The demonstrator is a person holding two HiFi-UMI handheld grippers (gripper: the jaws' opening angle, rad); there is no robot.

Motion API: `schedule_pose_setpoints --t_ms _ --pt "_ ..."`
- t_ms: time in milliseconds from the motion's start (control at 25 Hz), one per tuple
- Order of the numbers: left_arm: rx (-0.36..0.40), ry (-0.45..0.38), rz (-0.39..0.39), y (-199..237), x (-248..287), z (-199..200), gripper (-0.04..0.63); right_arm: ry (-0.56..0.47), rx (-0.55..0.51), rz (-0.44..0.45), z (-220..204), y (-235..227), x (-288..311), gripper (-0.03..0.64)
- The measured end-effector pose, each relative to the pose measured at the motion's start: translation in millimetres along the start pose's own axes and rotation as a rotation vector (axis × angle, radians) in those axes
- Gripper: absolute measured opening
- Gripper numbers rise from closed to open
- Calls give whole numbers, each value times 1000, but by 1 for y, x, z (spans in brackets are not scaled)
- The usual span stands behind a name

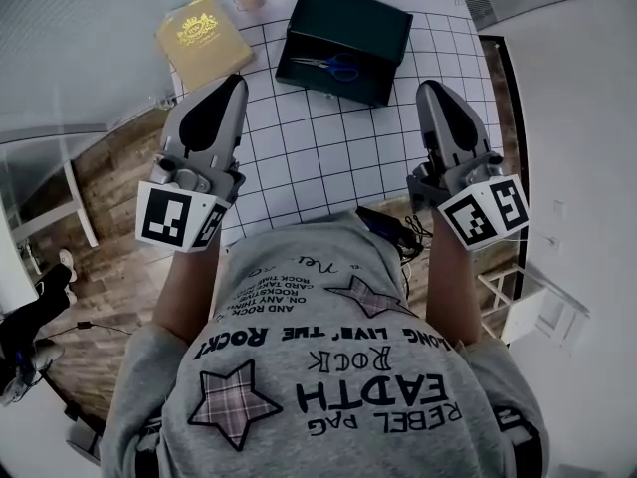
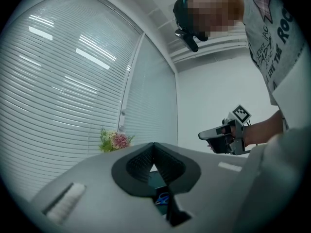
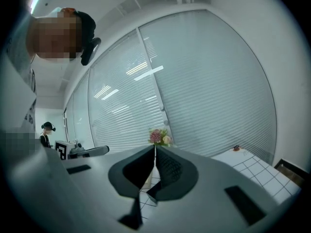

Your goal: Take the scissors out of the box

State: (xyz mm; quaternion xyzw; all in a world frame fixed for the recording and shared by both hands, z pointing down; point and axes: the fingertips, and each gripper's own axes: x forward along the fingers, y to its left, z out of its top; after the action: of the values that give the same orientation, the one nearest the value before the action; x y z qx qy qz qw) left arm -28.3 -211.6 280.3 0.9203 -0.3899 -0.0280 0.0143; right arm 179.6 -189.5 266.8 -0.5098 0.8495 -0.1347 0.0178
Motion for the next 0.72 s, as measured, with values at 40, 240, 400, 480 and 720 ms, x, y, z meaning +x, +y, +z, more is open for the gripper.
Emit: schedule_pose_setpoints --t_ms 40,240,400,480,720 --pt "-2 2 0 0 1 -2 9 4 3 0 -2 -2 2 17" --pt "-12 11 4 5 6 -10 9 26 16 2 -14 -8 12 16" --pt "-25 23 9 11 12 -18 9 47 18 5 -20 -13 20 17" --pt "-26 29 5 12 15 -23 9 55 19 6 -23 -16 24 17" --pt "-32 34 0 17 24 -31 9 94 15 18 -35 -23 38 17"
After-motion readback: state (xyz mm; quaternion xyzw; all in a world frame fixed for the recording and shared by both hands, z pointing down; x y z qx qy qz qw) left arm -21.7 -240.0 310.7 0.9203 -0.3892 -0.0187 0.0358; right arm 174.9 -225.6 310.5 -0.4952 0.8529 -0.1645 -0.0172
